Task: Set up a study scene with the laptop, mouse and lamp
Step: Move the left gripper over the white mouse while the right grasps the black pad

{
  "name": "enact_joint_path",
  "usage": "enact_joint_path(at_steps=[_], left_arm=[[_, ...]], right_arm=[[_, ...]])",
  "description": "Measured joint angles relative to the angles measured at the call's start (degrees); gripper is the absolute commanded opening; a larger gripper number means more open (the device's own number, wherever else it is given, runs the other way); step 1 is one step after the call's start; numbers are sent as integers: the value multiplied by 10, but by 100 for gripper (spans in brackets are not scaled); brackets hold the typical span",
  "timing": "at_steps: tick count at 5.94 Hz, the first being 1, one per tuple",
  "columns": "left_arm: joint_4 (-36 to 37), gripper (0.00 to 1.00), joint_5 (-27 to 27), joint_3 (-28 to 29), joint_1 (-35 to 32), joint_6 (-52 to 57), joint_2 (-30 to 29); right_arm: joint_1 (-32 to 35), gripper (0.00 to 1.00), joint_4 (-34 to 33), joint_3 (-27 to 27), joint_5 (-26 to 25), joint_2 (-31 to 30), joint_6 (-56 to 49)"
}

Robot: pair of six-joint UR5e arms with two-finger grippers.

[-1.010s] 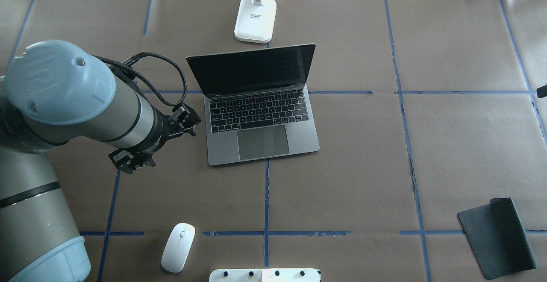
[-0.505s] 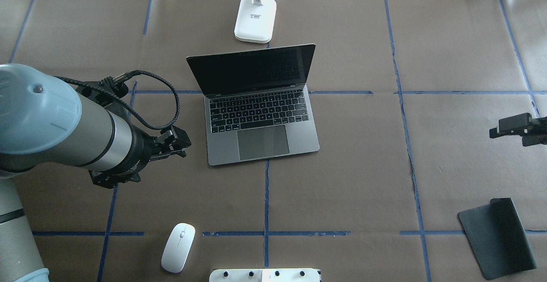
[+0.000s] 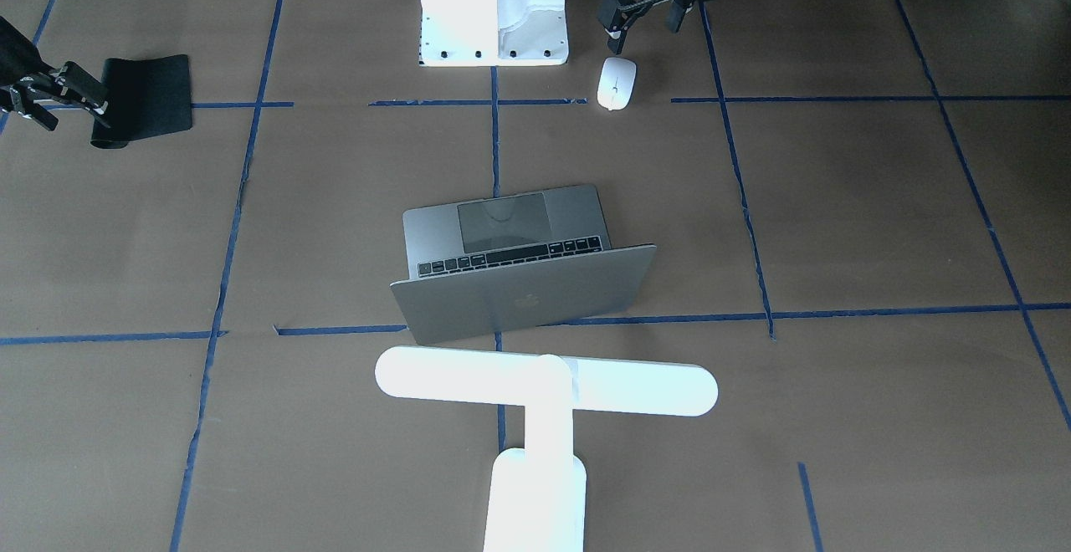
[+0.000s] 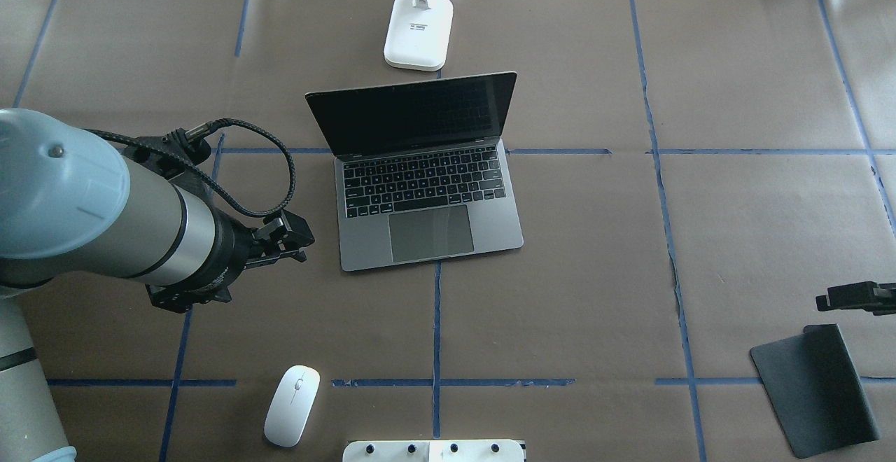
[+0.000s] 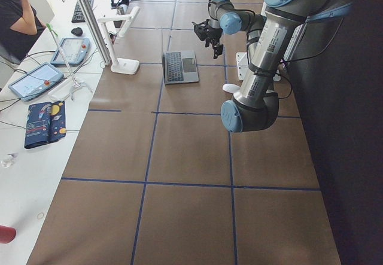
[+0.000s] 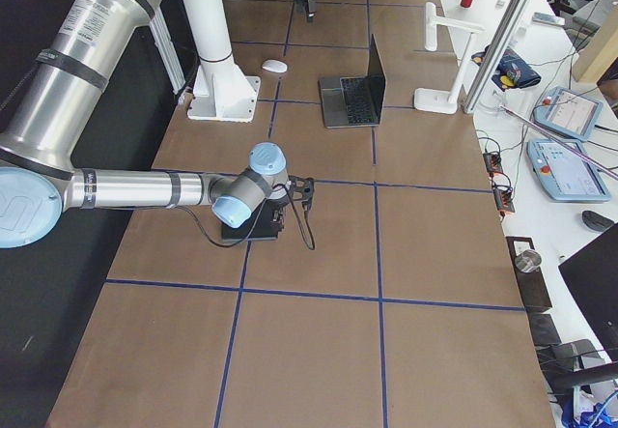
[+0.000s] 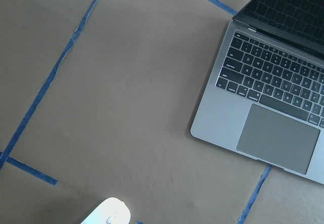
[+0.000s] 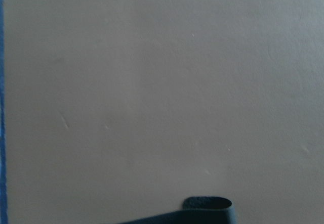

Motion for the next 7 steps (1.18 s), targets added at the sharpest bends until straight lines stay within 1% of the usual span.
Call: enact_joint_path(at_steps=[2, 5, 6, 7], left_arm=[[-1, 100, 3, 0, 21, -1, 7], [-2, 100, 1, 1, 52, 0, 19], [-2, 100, 0, 1, 56, 0, 19], [-2, 100, 0, 1, 60, 0, 19]], right_arm=[[-40, 100, 14, -12, 0, -21, 0], [-84, 99, 17, -38, -1, -26, -1], [-99, 92, 17, -41, -2, -26, -1], [-113, 63, 17, -46, -4, -25, -1]])
